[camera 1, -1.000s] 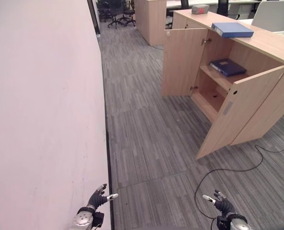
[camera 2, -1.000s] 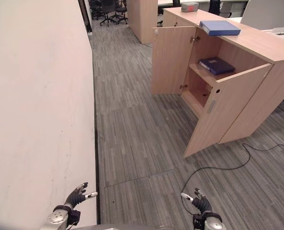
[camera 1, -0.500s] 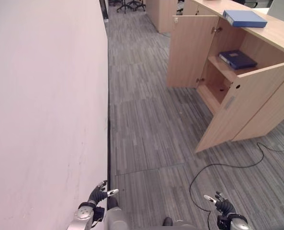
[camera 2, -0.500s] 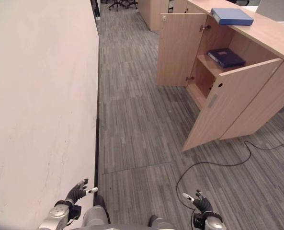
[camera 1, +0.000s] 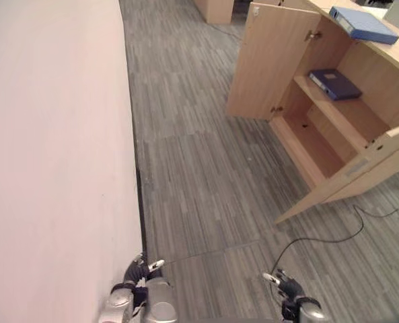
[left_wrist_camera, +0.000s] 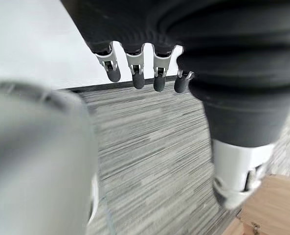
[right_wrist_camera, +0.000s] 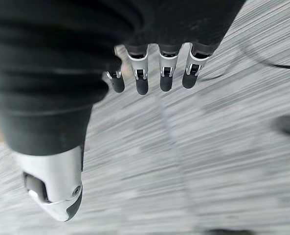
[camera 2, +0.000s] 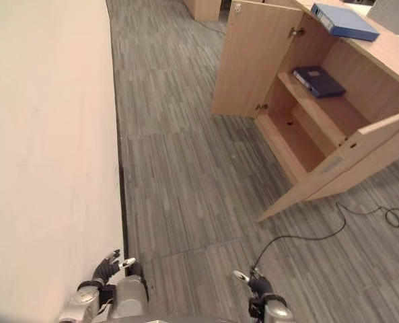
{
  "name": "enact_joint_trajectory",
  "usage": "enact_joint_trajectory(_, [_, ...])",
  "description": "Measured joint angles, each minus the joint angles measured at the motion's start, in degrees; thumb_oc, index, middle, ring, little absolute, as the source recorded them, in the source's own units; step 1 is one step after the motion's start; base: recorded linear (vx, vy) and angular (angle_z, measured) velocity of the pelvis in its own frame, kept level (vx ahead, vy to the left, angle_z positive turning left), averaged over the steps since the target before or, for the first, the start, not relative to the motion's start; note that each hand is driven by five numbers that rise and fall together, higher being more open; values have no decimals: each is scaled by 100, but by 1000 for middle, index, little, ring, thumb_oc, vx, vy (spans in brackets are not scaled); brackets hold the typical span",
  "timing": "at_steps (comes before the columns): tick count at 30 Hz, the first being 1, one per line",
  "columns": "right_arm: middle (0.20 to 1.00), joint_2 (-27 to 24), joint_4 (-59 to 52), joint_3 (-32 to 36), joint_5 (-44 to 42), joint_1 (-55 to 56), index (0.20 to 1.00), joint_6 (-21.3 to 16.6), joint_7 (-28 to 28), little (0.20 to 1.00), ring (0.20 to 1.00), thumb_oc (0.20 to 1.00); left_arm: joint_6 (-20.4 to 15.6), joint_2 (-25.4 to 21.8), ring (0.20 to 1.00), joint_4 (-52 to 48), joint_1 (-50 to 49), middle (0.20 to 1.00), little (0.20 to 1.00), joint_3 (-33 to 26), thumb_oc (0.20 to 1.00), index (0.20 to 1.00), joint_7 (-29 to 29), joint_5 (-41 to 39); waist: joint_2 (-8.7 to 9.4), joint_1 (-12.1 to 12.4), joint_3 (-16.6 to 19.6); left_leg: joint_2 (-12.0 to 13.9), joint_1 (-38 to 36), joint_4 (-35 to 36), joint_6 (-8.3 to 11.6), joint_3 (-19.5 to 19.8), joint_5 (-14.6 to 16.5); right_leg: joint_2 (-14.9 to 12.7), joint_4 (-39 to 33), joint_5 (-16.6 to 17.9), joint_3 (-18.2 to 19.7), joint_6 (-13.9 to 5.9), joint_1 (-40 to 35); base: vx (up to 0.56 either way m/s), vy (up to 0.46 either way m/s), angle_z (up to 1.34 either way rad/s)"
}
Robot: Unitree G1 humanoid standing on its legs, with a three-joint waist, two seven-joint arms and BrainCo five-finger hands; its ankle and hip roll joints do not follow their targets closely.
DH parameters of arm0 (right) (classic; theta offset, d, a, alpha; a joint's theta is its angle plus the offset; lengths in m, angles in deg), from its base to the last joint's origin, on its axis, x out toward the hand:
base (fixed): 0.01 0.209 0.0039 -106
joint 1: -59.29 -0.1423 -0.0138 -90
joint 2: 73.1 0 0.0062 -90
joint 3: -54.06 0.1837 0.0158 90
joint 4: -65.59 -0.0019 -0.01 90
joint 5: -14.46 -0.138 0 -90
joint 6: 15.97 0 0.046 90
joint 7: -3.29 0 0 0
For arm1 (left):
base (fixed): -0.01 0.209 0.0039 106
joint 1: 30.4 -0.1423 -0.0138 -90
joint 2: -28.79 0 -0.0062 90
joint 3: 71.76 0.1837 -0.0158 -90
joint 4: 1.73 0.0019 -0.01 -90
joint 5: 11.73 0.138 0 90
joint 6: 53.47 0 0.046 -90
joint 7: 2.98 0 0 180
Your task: Put the empty folder in the office cabinet
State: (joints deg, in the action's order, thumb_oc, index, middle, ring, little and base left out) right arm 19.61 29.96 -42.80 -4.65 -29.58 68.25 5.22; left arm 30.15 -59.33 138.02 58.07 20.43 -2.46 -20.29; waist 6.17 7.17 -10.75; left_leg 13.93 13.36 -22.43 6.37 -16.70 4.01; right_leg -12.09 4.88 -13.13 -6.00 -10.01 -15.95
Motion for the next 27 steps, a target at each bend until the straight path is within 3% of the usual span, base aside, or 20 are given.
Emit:
enact_joint_trajectory(1, [1000, -18, 72, -3, 1, -154, 1000, 10, 0, 1000, 1000, 1000, -4, 4, 1000, 157, 53, 1000, 1000, -2, 1000, 1000, -3, 0, -73, 11, 29, -78, -81, 25, 21, 110, 128, -64, 669, -49, -49, -78, 326, 242, 233, -21])
enact_joint_trajectory(3, [1000, -17, -31, -48, 1, -234, 1000, -2, 24, 1000, 1000, 1000, 15, -4, 1000, 146, -30, 1000, 1000, 16, 1000, 1000, -10, -7, -129, 2, 233, -80, -186, 126, -149, -48, -79, -159, 1392, 384, 141, -440, 804, 268, 260, -26])
enact_joint_trajectory(4, [1000, -31, -34, -70, 0, -418, 1000, -4, 27, 1000, 1000, 1000, 15, -16, 1000, 29, -24, 1000, 1000, 55, 1000, 1000, -28, -13, -231, 35, 107, 142, 186, -699, -208, 25, -98, -152, 2003, 713, 248, -340, 1109, 136, 140, 1])
enact_joint_trajectory(5, [1000, -11, -30, -47, 1, -418, 1000, -8, 21, 1000, 1000, 1000, -3, -43, 1000, -118, 74, 1000, 1000, 116, 1000, 1000, -16, -15, -210, 2, 91, 75, 620, -1205, -289, 15, 76, -161, 2293, 857, 269, -468, 1265, 233, 239, 8])
enact_joint_trajectory(6, [1000, -161, -65, -37, 4, -395, 1000, 0, 38, 1000, 1000, 1000, -12, 49, 1000, -300, 33, 1000, 1000, 261, 1000, 1000, -60, -26, -324, 32, 119, -122, 353, 138, -767, -42, -351, -331, 3061, 998, 245, -626, 1616, 274, 263, 10])
enact_joint_trajectory(7, [1000, -177, -39, -3, 3, -515, 1000, -34, -5, 1000, 1000, 1000, -11, 18, 1000, -327, 83, 1000, 1000, 295, 1000, 1000, -41, -19, -385, -7, -3, -139, 170, 296, -520, -110, -206, -396, 3618, 1039, 273, -609, 1865, 393, 303, -8])
enact_joint_trajectory(8, [1000, -185, -75, -13, 7, -572, 1000, -33, 6, 1000, 1000, 1000, 16, -75, 1000, -296, 149, 1000, 1000, 319, 1000, 1000, -60, -23, -414, -60, -49, -175, 83, 388, -656, -57, -47, -425, 3911, 905, 225, -638, 2064, 293, 204, -28])
enact_joint_trajectory(10, [1000, -219, -237, -9, 5, -673, 1000, -37, 23, 1000, 1000, 1000, 19, -305, 1000, -312, 169, 1000, 1000, 353, 1000, 1000, -116, -22, -658, -181, -223, -159, -382, 986, -679, -114, -172, -452, 4222, 421, -272, -338, 2534, 350, 13, -54])
enact_joint_trajectory(11, [1000, -497, -408, -52, 4, -618, 1000, -47, 22, 1000, 1000, 1000, 13, -402, 1000, -415, 125, 1000, 1000, 348, 1000, 1000, -136, -27, -1080, -364, -382, -114, -924, 1658, -696, -194, -270, -445, 3577, 158, -776, -189, 2853, 488, -82, -74])
enact_joint_trajectory(13, [1000, -788, -500, 32, 3, -558, 1000, -77, -30, 1000, 1000, 1000, -18, -413, 1000, -424, 135, 1000, 1000, 326, 1000, 1000, -145, -25, -1374, -579, -524, -99, -1255, 1985, -587, -183, -374, -597, 2237, 219, -1271, -144, 3113, 337, -128, -38])
enact_joint_trajectory(14, [1000, -874, -437, 51, 4, -502, 1000, -70, -75, 1000, 1000, 1000, -21, -440, 1000, -373, 203, 1000, 1000, 313, 1000, 1000, -163, -25, -1405, -690, -551, -121, -1333, 2070, -559, -194, -367, -686, 1632, 333, -1370, -182, 3129, 290, -111, 21])
enact_joint_trajectory(15, [1000, -958, -363, 69, 1, -299, 1000, -15, -137, 1000, 1000, 1000, -52, -445, 1000, -352, 260, 1000, 1000, 216, 1000, 1000, -173, -13, -1375, -896, -581, -168, -1548, 2236, -347, -153, -400, -799, 440, 862, -1307, -250, 3185, 562, -208, 31])
enact_joint_trajectory(16, [1000, -961, -253, 11, 1, -214, 1000, -13, -158, 1000, 1000, 1000, -61, -448, 1000, -354, 248, 1000, 1000, 161, 1000, 1000, -186, -11, -1300, -939, -575, -183, -1688, 2337, -276, -154, -376, -854, 3, 1160, -1261, -308, 3190, 460, -140, 60])
enact_joint_trajectory(17, [1000, -872, -157, 66, 0, 42, 1000, 23, -185, 1000, 1000, 1000, -91, -547, 1000, -251, 271, 1000, 1000, 184, 1000, 1000, -193, 10, -1126, -1044, -531, -157, -1878, 2493, 100, 66, -346, -941, -773, 1381, -1179, -376, 3049, 411, -151, 70])
enact_joint_trajectory(19, [1000, -936, 73, 385, 0, 105, 1000, 124, -242, 1000, 1000, 1000, -65, -219, 1000, -107, 359, 1000, 1000, 339, 1000, 1000, -152, 60, -1275, -1172, -589, 93, -2114, 2602, 354, 176, -406, -655, -458, 2480, -1408, -190, 2940, 488, -145, 61])
enact_joint_trajectory(20, [1000, -1109, 106, 597, 0, 25, 1000, 99, -265, 1000, 1000, 1000, -69, -48, 1000, -172, 237, 1000, 1000, 475, 1000, 1000, -100, 106, -1382, -1210, -520, -27, -2406, 2617, 347, -168, -364, -424, -34, 2408, -1518, 176, 2925, 776, -180, 27])
enact_joint_trajectory(21, [1000, -1117, 143, 708, -2, 20, 1000, 76, -266, 1000, 1000, 1000, -82, -23, 1000, -178, 257, 1000, 1000, 470, 1000, 1000, -96, 106, -1429, -1291, -478, -54, -2449, 2578, 318, -342, -408, -393, 96, 2289, -1605, 312, 2876, 469, -94, 30])
enact_joint_trajectory(23, [1000, -1210, 243, 922, -2, 5, 1000, 27, -260, 1000, 1000, 1000, -109, 14, 1000, -198, 299, 1000, 1000, 474, 1000, 1000, -87, 107, -1337, -1340, -521, -73, -2472, 2442, 351, -345, -710, -467, 498, 1933, -1664, 315, 2761, 354, -121, 42])
enact_joint_trajectory(25, [1000, -1295, 212, 924, -4, 93, 1000, -16, -278, 1000, 1000, 1000, -111, 8, 1000, -197, 273, 1000, 1000, 467, 1000, 1000, -91, 108, -1304, -1348, -519, -70, -2381, 2148, 435, -145, -761, -637, 881, 1794, -1681, 389, 2780, 365, -178, 17])
enact_joint_trajectory(27, [1000, -1341, 301, 923, -9, 20, 1000, 12, -271, 1000, 1000, 1000, -110, -39, 1000, -200, 246, 1000, 1000, 477, 1000, 1000, -91, 102, -1350, -1479, -497, -70, -2318, 1804, 516, 93, -775, -750, 1200, 1455, -1677, 283, 2774, 442, -293, 23])
